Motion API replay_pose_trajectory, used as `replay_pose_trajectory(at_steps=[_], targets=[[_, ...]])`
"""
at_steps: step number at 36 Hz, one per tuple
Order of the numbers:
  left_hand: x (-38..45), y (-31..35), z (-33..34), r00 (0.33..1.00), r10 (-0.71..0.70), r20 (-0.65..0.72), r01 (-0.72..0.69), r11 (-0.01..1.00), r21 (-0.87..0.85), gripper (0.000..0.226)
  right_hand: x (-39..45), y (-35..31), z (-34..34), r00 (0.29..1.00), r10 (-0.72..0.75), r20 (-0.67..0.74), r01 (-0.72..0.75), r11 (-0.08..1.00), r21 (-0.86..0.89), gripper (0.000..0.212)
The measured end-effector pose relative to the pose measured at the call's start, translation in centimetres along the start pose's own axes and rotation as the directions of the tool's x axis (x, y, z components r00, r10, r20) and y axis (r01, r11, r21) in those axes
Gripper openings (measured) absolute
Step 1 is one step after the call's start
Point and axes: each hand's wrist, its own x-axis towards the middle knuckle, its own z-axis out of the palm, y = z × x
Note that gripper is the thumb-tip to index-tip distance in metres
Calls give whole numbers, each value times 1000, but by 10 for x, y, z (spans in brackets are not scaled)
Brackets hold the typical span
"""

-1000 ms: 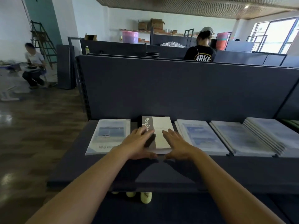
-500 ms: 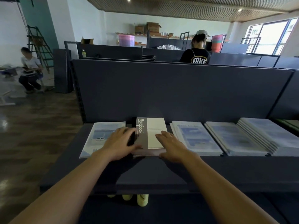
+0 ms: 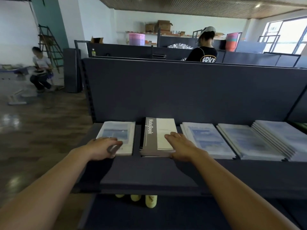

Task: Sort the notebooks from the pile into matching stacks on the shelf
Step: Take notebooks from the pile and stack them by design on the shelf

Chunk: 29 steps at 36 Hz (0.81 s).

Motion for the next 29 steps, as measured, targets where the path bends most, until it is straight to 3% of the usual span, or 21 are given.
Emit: replay_pose_trajectory(at_steps=[2, 4, 8, 12, 14, 17, 20, 23, 26, 29], targets=[[1, 8, -4, 999, -10, -33, 8, 999, -48, 78, -3, 2, -4, 999, 9, -34, -7, 999, 48, 82], [3, 25, -8, 984, -15, -176, -18, 983, -182, 82, -9, 5, -13, 987, 80, -137, -51, 978, 203, 76], [12, 85, -16, 898, 32, -439, -197, 922, -334, 62, -27, 43, -31, 914, 297, -277, -175, 903, 393, 57], [19, 173, -25, 850, 162, -501, -380, 848, -371, 52, -54, 102, -36, 904, 404, -138, -339, 877, 341, 66], [27, 218, -24, 858, 178, -482, -419, 786, -455, 54, -59, 121, -34, 910, 408, -75, -369, 877, 307, 70], [51, 269, -14, 917, 106, -385, -341, 709, -617, 55, -56, 135, -25, 909, 414, -55, -359, 842, 403, 63], [78, 290, -1, 951, -56, -303, -176, 707, -685, 54, -47, 145, -14, 919, 392, -31, -353, 856, 379, 63], [97, 295, 12, 949, -202, -243, -57, 647, -761, 50, -42, 150, -7, 930, 366, -33, -338, 886, 319, 69], [101, 307, 17, 933, -283, -222, -24, 568, -822, 49, -38, 149, 1, 940, 336, -62, -291, 881, 373, 73], [103, 316, 20, 926, -324, -194, 45, 606, -794, 51, -40, 145, 7, 945, 313, -94, -241, 861, 447, 73]])
